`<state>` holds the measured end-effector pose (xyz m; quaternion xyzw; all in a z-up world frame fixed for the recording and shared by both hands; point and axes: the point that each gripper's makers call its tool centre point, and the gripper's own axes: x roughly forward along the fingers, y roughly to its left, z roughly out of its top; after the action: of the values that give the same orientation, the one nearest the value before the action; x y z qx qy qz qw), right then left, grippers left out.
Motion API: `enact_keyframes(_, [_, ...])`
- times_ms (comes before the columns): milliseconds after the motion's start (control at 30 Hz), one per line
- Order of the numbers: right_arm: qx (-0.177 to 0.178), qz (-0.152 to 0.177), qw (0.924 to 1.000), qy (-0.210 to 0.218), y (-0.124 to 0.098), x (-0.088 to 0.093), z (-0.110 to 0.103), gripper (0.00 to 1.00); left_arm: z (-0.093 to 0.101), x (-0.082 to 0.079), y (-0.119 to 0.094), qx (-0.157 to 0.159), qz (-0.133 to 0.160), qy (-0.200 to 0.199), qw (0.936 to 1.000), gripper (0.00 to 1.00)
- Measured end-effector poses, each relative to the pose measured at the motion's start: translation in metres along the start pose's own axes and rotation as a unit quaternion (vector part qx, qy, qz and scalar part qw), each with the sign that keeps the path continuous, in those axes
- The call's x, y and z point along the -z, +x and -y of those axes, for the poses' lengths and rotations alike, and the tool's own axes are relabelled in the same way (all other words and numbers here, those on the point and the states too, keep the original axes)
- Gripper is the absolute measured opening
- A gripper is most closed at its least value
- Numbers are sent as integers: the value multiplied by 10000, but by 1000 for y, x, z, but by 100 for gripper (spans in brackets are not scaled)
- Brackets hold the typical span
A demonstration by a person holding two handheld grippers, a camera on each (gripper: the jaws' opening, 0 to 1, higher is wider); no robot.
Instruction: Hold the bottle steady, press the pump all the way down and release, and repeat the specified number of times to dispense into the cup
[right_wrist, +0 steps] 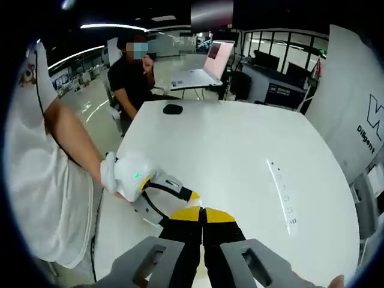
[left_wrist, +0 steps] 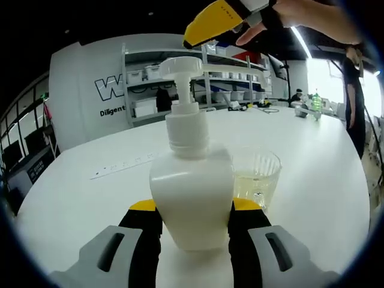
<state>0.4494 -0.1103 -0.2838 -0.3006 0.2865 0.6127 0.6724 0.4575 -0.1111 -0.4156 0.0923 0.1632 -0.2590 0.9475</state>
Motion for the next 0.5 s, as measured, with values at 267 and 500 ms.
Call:
enact_keyframes(267, [-202, -192, 9996, -69, 5, -2, -5, 0, 0, 0, 1, -1, -13, -6, 10000, 41])
enact_keyframes(500, [-215, -408, 9989, -100, 7, 4, -4, 0, -1, 0, 1, 1, -25, -22, 10000, 41])
